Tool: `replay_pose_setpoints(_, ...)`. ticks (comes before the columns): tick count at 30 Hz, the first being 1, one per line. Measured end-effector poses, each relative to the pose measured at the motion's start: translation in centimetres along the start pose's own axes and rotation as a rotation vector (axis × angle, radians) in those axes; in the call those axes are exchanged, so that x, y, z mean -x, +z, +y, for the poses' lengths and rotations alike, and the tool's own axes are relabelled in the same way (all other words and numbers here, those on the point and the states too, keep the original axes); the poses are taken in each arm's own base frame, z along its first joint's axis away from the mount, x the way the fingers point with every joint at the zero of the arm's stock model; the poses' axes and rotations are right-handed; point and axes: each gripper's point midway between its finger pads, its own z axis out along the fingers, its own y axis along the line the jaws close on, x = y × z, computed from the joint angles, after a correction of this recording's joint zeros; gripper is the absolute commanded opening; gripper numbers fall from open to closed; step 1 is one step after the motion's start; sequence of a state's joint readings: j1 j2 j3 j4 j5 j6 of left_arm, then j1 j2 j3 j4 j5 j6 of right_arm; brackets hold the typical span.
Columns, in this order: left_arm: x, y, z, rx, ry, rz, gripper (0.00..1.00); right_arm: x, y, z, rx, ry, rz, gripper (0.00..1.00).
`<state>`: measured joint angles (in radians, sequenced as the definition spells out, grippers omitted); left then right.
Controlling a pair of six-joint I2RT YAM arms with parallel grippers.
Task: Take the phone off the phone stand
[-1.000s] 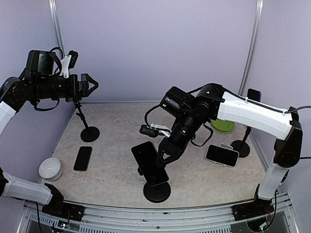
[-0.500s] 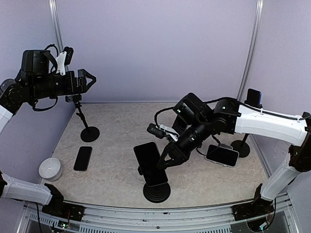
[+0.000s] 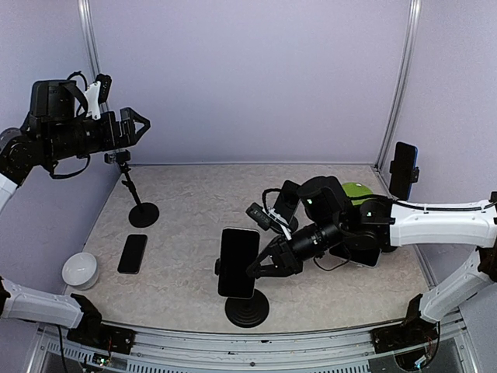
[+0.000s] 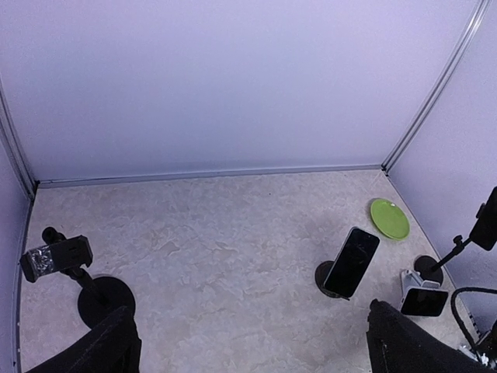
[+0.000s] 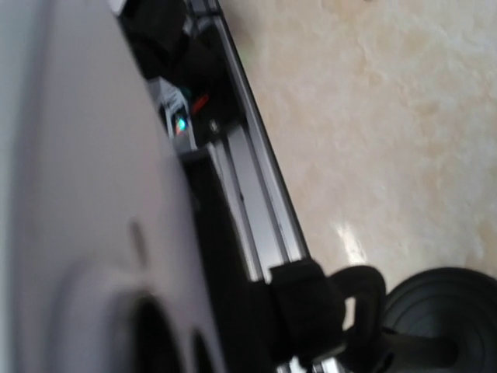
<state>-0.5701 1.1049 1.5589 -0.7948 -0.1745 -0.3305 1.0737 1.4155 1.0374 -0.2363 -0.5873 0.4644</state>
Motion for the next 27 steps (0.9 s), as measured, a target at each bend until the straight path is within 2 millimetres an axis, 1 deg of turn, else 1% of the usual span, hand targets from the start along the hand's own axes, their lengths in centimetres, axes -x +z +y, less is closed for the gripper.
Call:
replay_pose_setpoints(4,-0.4,0.3,0.1,0.005,-0.004,0.009,0.99,-0.1,0.3,0.2,0.015,0.008,-0.059,0.00)
replay_pose_setpoints(8,-1.3,0.8,0.1,0.005,0.001,0.031,0.99,0.4,0.5,0.3,-0.003,0.015,-0.089,0.00)
replay_pose_setpoints(12,-1.7,1.1,-0.1,0.002,0.008,0.034,0.99,1.6,0.2,0.0,-0.059,0.016,-0.107,0.00)
replay_pose_setpoints(16,-1.3,1.1,0.2,0.016,0.019,0.018,0.99,3.5,0.4,-0.8,-0.123,0.017,-0.117,0.00)
replay_pose_setpoints(19,-1.1,1.1,0.1,0.015,0.030,0.010,0.99,5.3,0.6,-2.0,-0.162,0.016,-0.137,0.00)
replay_pose_setpoints(22,-1.0,1.1,0.0,0.012,0.033,0.004,0.99,7.1,0.4,-3.7,-0.206,0.031,-0.168,0.00)
replay_pose_setpoints(27,-1.1,1.0,-0.4,0.000,0.043,0.005,0.99,9.9,-0.9,-7.1,-0.266,0.059,-0.246,0.00)
